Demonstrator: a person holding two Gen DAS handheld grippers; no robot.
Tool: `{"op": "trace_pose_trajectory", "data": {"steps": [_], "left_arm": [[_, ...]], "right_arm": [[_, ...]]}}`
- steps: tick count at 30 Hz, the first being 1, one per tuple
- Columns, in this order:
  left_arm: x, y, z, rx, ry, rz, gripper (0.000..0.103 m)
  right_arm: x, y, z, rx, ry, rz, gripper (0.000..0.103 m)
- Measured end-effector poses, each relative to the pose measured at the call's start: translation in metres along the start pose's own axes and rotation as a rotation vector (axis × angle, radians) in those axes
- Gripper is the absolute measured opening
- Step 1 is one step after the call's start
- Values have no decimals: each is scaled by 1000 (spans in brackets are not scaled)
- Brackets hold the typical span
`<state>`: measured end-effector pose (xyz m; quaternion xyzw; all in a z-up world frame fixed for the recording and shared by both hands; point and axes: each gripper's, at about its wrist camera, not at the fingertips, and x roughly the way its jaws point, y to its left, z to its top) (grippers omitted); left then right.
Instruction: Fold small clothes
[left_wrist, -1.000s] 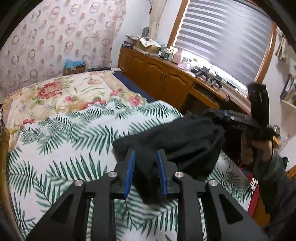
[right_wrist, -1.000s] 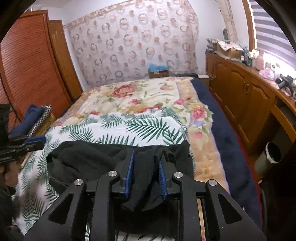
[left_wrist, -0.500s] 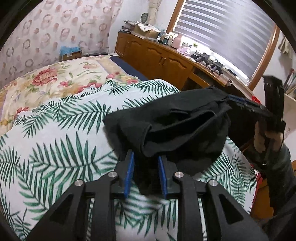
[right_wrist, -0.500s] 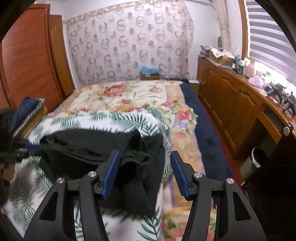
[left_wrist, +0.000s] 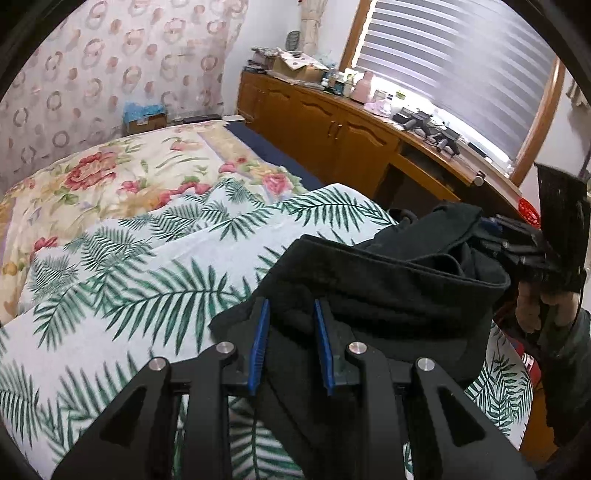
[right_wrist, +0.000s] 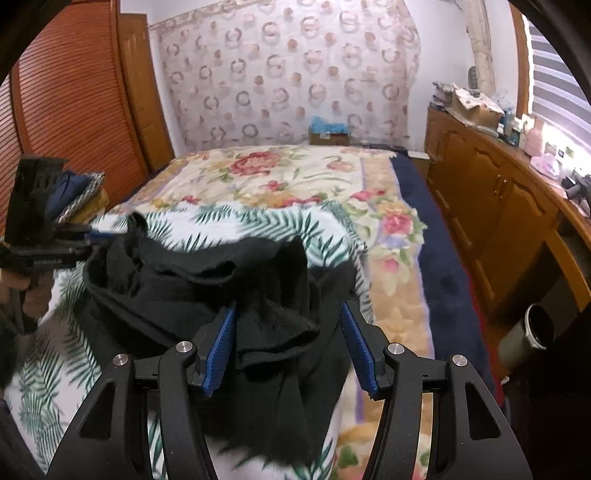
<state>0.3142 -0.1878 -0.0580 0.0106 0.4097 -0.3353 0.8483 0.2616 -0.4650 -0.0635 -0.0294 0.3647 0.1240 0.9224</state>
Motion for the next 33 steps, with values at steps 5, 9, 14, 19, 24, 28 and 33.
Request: {"op": "trace_pose_trajectory", "data": {"steps": [5, 9, 14, 19, 24, 28, 33], "left_arm": [[7, -4, 1, 49, 15, -43, 0], [-4, 2, 1, -8, -50, -22, 0], [-10, 25, 0, -83, -90, 71, 0], [-5, 27, -7, -84, -72, 91, 0], [-8, 23, -8, -77, -78, 99, 0], [-12, 24, -10, -71, -83, 97, 0], [-14, 25, -11, -73, -87, 102, 0]], "right_arm": [[-12, -7, 11, 17, -44, -12, 58], [-27, -15, 11, 37, -62, -39, 58], [-46, -22, 5, 49, -73, -68, 58], [-46, -22, -6, 43, -37, -58, 59], [-21, -9, -6, 22, 7, 12, 59], [11, -5, 9, 27, 35, 81, 59], [41, -4, 24, 18, 74, 170, 11]]}}
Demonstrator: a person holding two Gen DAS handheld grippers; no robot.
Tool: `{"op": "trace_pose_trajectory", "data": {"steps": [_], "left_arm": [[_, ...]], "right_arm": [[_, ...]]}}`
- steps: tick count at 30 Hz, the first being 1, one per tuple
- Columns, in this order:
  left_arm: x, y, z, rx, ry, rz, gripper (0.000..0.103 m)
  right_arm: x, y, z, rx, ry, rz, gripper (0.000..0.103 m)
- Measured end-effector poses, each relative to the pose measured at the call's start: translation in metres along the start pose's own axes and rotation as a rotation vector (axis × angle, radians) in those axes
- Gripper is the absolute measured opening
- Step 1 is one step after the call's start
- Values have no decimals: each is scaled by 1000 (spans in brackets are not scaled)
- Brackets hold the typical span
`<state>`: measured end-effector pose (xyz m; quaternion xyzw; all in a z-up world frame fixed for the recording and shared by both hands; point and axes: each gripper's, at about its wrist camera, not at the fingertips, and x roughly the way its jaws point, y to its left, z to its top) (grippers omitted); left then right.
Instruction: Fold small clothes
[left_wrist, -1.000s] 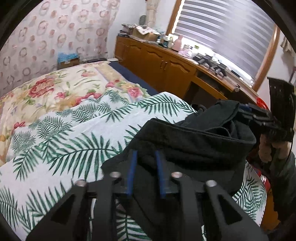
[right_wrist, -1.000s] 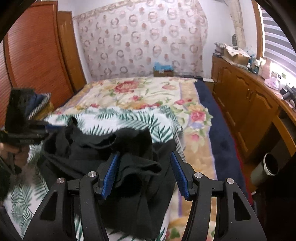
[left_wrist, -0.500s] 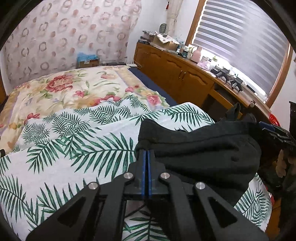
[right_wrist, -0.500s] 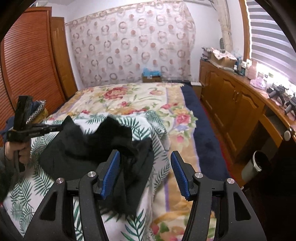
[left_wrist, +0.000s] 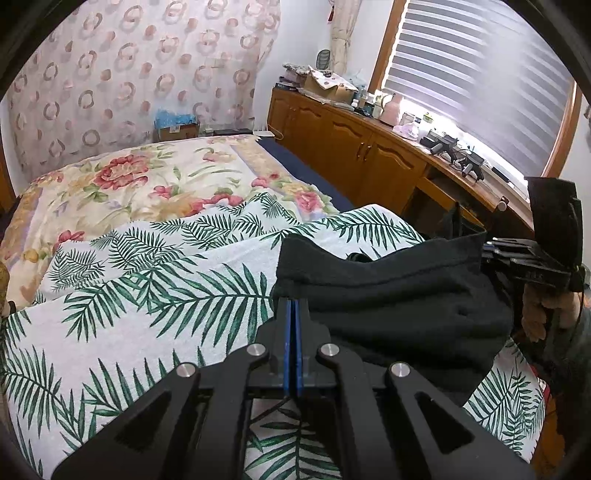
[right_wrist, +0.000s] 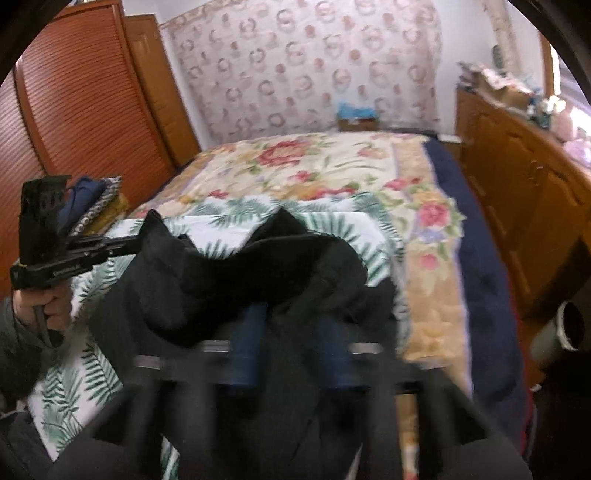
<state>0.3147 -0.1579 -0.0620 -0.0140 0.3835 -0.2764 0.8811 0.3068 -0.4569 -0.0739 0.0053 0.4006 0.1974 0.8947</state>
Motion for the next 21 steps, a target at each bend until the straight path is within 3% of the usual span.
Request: {"op": "trace_pose_trajectory", "data": {"steps": [3, 5, 8, 10, 13, 16, 17, 18, 21], "left_arm": [[-2, 1, 0, -4, -3, 0, 0], [-4, 1, 1, -11, -4, -1, 0], [-8, 1, 4, -16, -2, -1, 8], [-10, 0, 5, -1, 13, -13, 19], [-8, -2, 2, 3, 48, -23, 22], [-1, -5, -4, 18, 98, -30, 24], [3, -7, -6, 21, 112, -22, 24], [6, -7, -7, 20, 126, -17, 24], [16, -7, -10, 11, 161, -7, 26]], "right_arm": [[-3, -4, 4, 10, -50, -20, 4], [-9, -16, 7, 82, -83, -174, 3], [-10, -23, 2, 114, -77, -176, 2], [-12, -20, -2, 97, -70, -208, 3], [-17, -18, -3, 106, -76, -232, 4], [-23, -14, -5, 103, -73, -243, 32], [-24, -14, -4, 103, -75, -239, 52], [-26, -13, -6, 102, -77, -220, 59], [-22, -9, -13, 74, -38, -201, 61]]}}
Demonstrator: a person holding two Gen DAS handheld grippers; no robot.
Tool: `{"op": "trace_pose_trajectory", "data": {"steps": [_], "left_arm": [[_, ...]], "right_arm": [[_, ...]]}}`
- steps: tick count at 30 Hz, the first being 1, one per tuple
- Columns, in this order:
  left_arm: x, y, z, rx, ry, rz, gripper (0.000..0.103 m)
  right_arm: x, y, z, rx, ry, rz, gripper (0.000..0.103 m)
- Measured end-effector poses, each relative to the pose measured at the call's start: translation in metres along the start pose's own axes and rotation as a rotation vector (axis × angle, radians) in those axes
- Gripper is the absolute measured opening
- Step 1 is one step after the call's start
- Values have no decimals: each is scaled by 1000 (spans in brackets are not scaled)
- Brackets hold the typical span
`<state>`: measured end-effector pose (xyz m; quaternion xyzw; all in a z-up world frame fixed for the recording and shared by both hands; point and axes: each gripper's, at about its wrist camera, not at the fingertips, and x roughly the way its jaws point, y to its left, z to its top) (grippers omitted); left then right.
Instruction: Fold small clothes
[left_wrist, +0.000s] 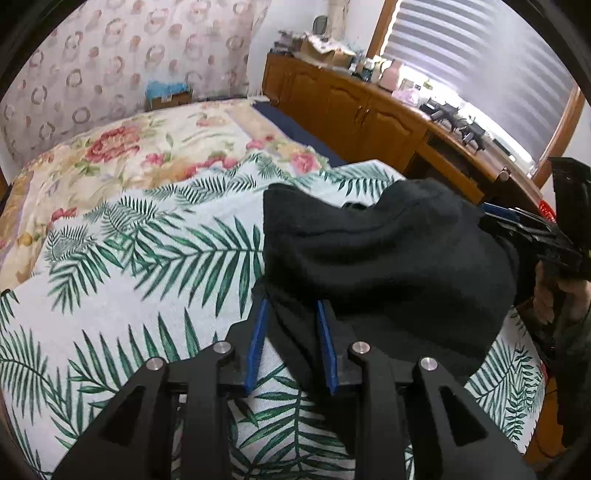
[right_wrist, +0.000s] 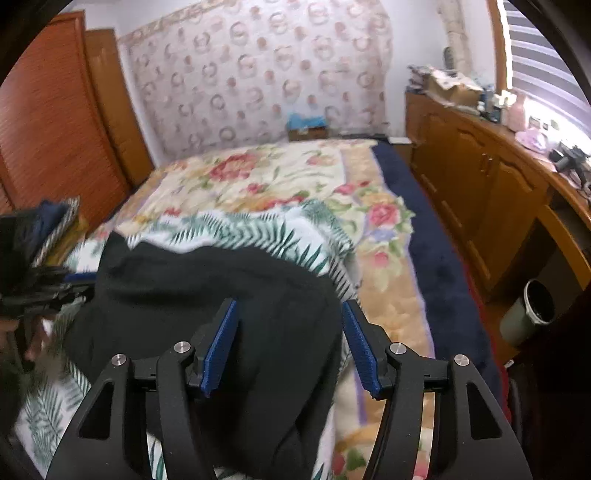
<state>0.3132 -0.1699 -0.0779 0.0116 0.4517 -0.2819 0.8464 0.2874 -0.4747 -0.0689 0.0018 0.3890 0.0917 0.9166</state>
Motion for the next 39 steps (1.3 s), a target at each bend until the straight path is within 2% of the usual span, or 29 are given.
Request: {"op": "trace_pose_trajectory", "data": {"steps": [4, 6, 10, 15, 16, 17, 20, 22, 24, 28, 32, 39], "left_arm": [[6, -1, -2, 6, 8, 15, 31], [7, -2, -2, 12, 3, 15, 32], [9, -5, -2, 53, -3, 39, 34], [9, 1, 2, 33, 10, 11, 33], [9, 2, 2, 23, 8, -1, 31], [9, 3, 1, 15, 8, -13, 30], [9, 4, 3, 7, 10, -56, 15], [5, 3, 3, 8, -11, -84, 8], [-4, 1, 3, 12, -46, -82, 7], [-35, -4, 5, 9, -130, -107, 7], [-58, -12, 6, 51, -169, -96, 7], [-114, 8, 2, 10, -288, -62, 7]], "right_arm": [[12, 4, -9, -6, 41, 4, 63], [18, 2, -13, 7, 61, 6, 67], [25, -2, -20, 39, 94, 34, 68], [28, -5, -22, 73, 109, 88, 67], [28, -4, -22, 71, 111, 105, 64], [29, -3, -22, 77, 112, 125, 56], [28, 1, -23, 73, 106, 142, 47], [30, 0, -24, 91, 108, 191, 35], [24, -2, -25, 137, 66, 214, 20], [3, 12, -20, 93, -9, 179, 17], [-15, 21, -8, 78, -58, 174, 16], [-33, 54, 16, 7, -123, 176, 15]]}}
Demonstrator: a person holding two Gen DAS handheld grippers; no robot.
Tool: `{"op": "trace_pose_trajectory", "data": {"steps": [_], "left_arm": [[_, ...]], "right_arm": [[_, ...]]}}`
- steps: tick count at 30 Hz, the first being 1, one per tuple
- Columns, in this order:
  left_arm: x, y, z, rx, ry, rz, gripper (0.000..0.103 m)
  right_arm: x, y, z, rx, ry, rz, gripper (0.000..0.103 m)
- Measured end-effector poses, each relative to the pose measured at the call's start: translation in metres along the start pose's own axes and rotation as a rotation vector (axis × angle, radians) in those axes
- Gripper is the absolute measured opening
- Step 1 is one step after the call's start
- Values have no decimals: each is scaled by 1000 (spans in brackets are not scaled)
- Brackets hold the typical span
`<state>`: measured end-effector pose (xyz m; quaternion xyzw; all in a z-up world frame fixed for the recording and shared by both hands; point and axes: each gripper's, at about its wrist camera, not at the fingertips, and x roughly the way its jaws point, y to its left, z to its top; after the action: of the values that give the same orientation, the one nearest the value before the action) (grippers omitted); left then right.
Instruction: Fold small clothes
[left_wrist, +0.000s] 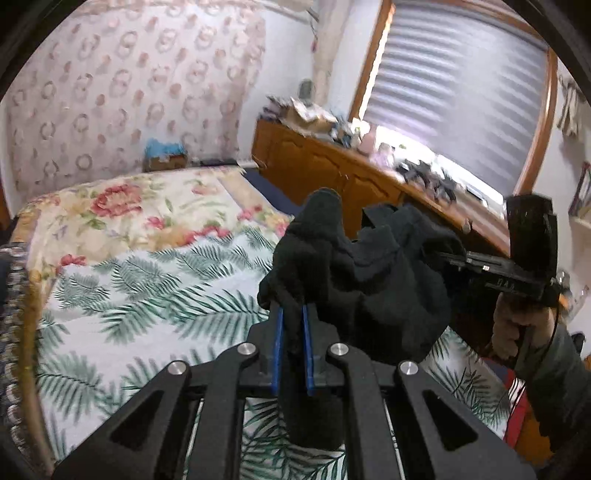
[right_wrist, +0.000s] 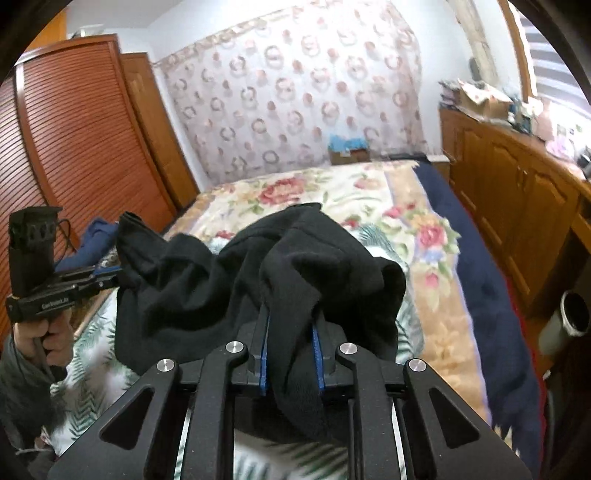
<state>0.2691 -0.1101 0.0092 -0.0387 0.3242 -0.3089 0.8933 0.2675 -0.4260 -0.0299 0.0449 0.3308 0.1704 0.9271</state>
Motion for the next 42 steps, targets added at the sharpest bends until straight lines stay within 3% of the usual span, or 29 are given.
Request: {"op": "trace_pose_trajectory", "data": {"steps": [6, 11, 22, 29, 33, 38, 42], "left_arm": [[-60, 19, 7, -6, -96, 64, 7], [-121, 50, 4, -36, -188, 167, 7], [-246, 133, -34, -191, -362, 418, 7], [-260, 188, -110, -376, -341, 511, 7], [-249, 196, -142, -449, -309, 541, 6], [-235, 203, -155, -477, -253, 592, 7], [-234, 200, -158, -465, -245, 621, 7]], "right_arm": [[6, 36, 24, -60, -31, 45, 15], [20, 85, 61, -156, -72, 112, 15], [81, 257, 133, -436, -138, 326, 15], [154, 370, 146, -602, -54, 414, 14], [201, 438, 126, -768, -17, 409, 14], [247, 464, 108, -781, 45, 363, 16], [257, 445, 118, -664, 50, 300, 32]]}}
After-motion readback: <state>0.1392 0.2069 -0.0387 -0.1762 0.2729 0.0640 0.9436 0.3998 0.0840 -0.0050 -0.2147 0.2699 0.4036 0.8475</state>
